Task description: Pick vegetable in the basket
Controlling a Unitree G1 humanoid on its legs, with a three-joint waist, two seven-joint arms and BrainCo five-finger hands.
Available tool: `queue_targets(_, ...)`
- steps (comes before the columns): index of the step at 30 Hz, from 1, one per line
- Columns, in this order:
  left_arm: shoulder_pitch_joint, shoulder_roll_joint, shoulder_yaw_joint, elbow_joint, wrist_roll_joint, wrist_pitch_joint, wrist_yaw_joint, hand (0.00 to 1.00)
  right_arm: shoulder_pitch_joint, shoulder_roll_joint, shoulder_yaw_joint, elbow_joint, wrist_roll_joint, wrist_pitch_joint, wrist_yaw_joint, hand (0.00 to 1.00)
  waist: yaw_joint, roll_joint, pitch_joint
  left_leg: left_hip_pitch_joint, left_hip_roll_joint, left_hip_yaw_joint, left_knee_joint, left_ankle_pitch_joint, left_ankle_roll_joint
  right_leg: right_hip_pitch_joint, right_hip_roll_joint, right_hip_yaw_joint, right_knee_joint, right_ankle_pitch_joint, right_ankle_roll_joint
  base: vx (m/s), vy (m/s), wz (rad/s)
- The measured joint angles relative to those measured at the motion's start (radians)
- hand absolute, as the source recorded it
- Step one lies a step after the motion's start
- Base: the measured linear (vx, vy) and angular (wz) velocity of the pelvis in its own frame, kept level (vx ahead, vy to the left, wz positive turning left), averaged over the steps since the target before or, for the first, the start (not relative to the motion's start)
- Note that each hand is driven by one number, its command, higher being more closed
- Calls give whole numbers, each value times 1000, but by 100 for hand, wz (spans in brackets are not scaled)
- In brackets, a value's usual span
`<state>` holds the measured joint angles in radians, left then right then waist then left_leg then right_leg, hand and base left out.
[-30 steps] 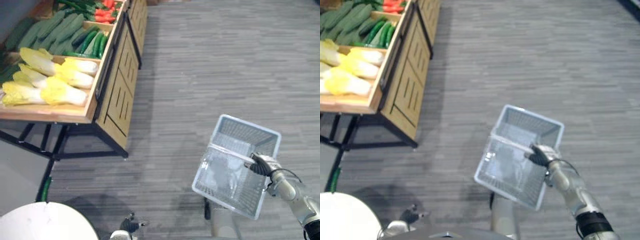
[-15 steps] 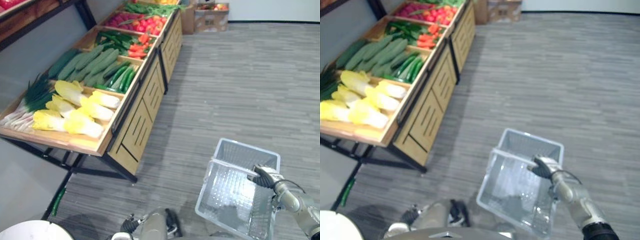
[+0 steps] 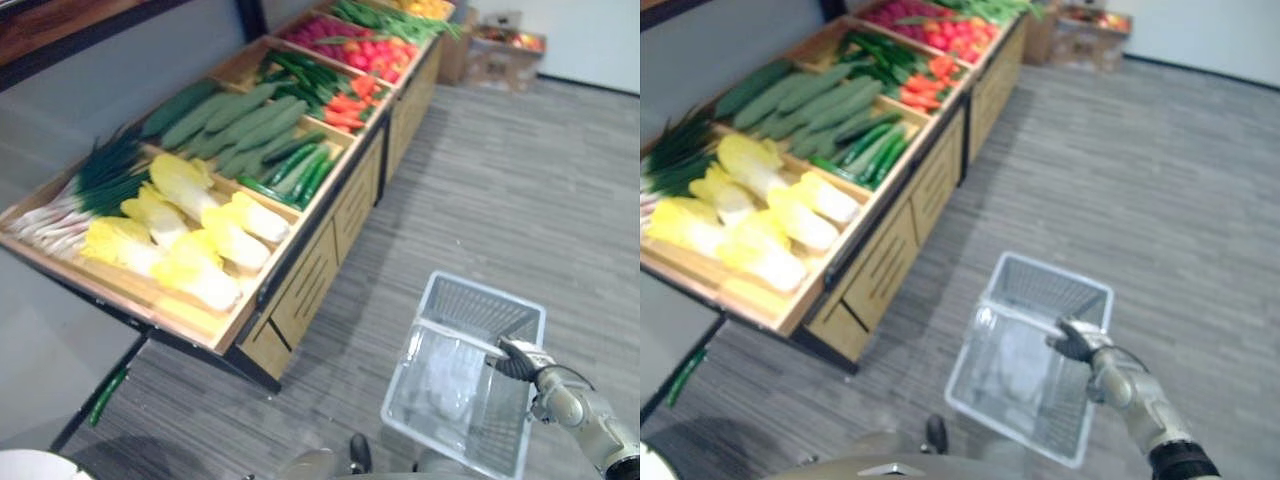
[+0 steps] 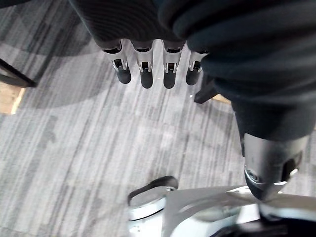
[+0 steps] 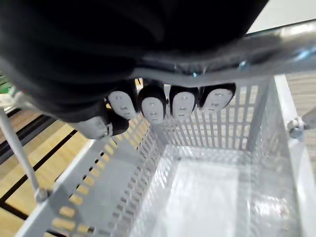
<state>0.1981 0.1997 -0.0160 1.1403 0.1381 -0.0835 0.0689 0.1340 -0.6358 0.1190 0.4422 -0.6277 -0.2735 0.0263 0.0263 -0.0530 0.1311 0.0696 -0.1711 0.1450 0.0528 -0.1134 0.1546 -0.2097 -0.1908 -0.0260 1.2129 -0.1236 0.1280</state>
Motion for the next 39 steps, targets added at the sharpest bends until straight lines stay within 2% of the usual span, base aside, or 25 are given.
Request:
queue_targets(1,-7,2,-2,-2,-5,0,0,0,17,1,-20,17,-1,0,0,100,-6,9,-2,44,10,-65,4,-4,3,-28,8,-13,-64,-48,-65,432,-88,161)
queue_targets(2,-9,1,-5,-12,-9,-1,1,0,23,3,-23,57,-3,1,6,100,-30,17,-5,77,23,-137,1,-8,-2,-52,14,-15,-184,-81,-83,430,-109,171)
queue_targets(3,-12,-1,-7,-17,-10,-1,1,0,27,3,-23,79,-3,2,6,100,-39,20,-7,89,31,-171,1,-10,-6,-61,16,-11,-265,-85,-88,406,-139,175)
queue_targets(5,-23,-4,-7,-37,-12,-6,-1,0,42,6,-37,149,-20,10,7,100,-47,31,-15,93,63,-269,15,-38,-51,-87,30,107,-651,-65,-58,415,-210,160)
queue_targets(7,-31,-5,-6,-36,-12,-6,0,0,46,7,-58,175,-39,22,6,100,-45,29,-13,90,76,-328,45,-71,-76,-97,19,198,-820,-45,-38,402,-297,114)
queue_targets(8,-36,-4,-1,-34,-13,-6,0,0,45,8,-84,195,-39,24,6,100,-36,24,-11,91,91,-374,82,-120,-98,-100,-4,236,-939,-32,-18,331,-316,85)
queue_targets(9,-35,-4,6,-31,-15,-6,1,0,46,9,-92,201,-39,28,6,100,-29,18,-11,90,95,-390,100,-143,-109,-98,-15,240,-974,-29,-12,404,-458,96)
queue_targets(10,-32,-4,20,-25,-17,-6,1,0,50,16,-109,211,-40,34,8,100,-22,-2,-12,90,100,-427,131,-192,-129,-95,-40,239,-1003,-26,-6,383,-532,83)
queue_targets(11,-32,1,35,-23,-19,-4,3,0,51,19,-121,223,-40,43,8,100,-26,-6,-11,91,121,-455,153,-233,-146,-97,-40,214,-969,43,56,428,-663,122)
queue_targets(12,-32,-15,45,-17,-21,-4,1,0,68,21,-156,244,-40,55,8,100,-35,15,-18,85,178,-478,172,-262,-169,-98,-18,141,-909,71,85,352,-557,114)
queue_targets(13,-29,-27,53,-9,-22,-6,2,0,73,23,-169,256,-40,62,8,100,-39,31,-27,75,204,-480,180,-257,-180,-102,-8,111,-881,73,81,345,-513,120)
queue_targets(14,-30,-52,78,-2,-36,-10,4,0,65,25,-179,282,-39,69,8,100,-46,54,-38,49,244,-476,210,-230,-208,-105,16,64,-840,46,36,329,-486,92)
queue_targets(15,-31,-71,106,1,-50,-17,4,0,60,27,-182,283,-38,72,6,100,-51,65,-40,8,266,-467,262,-191,-222,-105,23,15,-811,32,12,303,-476,82)
queue_targets(16,-34,-76,117,2,-57,-16,5,0,58,30,-184,283,-38,71,6,100,-53,65,-40,-18,273,-453,292,-166,-221,-104,24,-7,-801,22,-3,272,-469,86)
queue_targets(18,-55,-76,159,2,-59,-14,9,0,67,60,-221,292,-34,72,6,100,-55,51,-24,-93,301,-328,408,-17,-221,-37,14,-94,-816,-5,-48,282,-482,101)
queue_targets(19,-55,-76,167,1,-59,-14,10,0,70,70,-230,298,-28,73,6,100,-55,40,-18,-101,312,-281,423,31,-219,-7,7,-112,-829,-10,-56,252,-486,95)
queue_targets(20,-51,-72,179,0,-60,-16,14,0,81,79,-240,304,-21,73,5,100,-52,28,-14,-96,351,-171,439,91,-215,49,-4,-148,-856,-18,-70,158,-375,70)
queue_targets(22,-49,-74,180,-8,-60,-16,15,0,90,86,-272,306,-20,74,1,100,-57,32,-15,-101,393,-16,439,94,-211,103,-9,-206,-889,-33,-89,80,-281,77)
queue_targets(23,-49,-76,180,-11,-60,-16,16,0,91,91,-284,314,-15,75,0,100,-58,34,-14,-107,395,48,410,93,-212,115,-9,-231,-901,-40,-97,33,-217,66)
queue_targets(25,-48,-77,181,-13,-57,-14,24,0,102,110,-314,316,4,72,-2,100,-69,37,-15,-122,372,91,325,100,-216,117,-10,-269,-902,-55,-93,-14,-122,65)
queue_targets(26,-44,-81,181,-11,-56,-13,27,0,102,114,-327,317,11,73,-2,100,-78,45,-14,-120,348,100,242,124,-224,117,-7,-289,-902,-61,-88,-23,-67,65)
queue_targets(29,-43,-87,204,-6,-55,-1,35,0,99,123,-373,330,18,81,-4,100,-76,59,-14,-82,333,105,97,140,-242,92,1,-297,-902,-56,-75,-27,15,24)
queue_targets(34,-45,-86,290,-7,-58,-1,49,0,88,133,-394,403,19,90,-24,100,-77,81,-18,-40,328,99,-4,121,-269,78,26,-267,-919,-30,-67,-20,80,-11)
queue_targets(36,-57,-85,330,-17,-66,-1,70,0,89,147,-418,428,19,89,-24,100,-79,93,-22,-27,328,115,-41,115,-275,77,44,-251,-958,3,-65,-17,104,-28)
queue_targets(39,-100,-83,389,-116,-147,-6,120,0,92,165,-447,477,19,89,-33,100,-78,99,-22,-28,323,116,-72,114,-274,75,55,-248,-1003,39,-55,-52,65,-8)
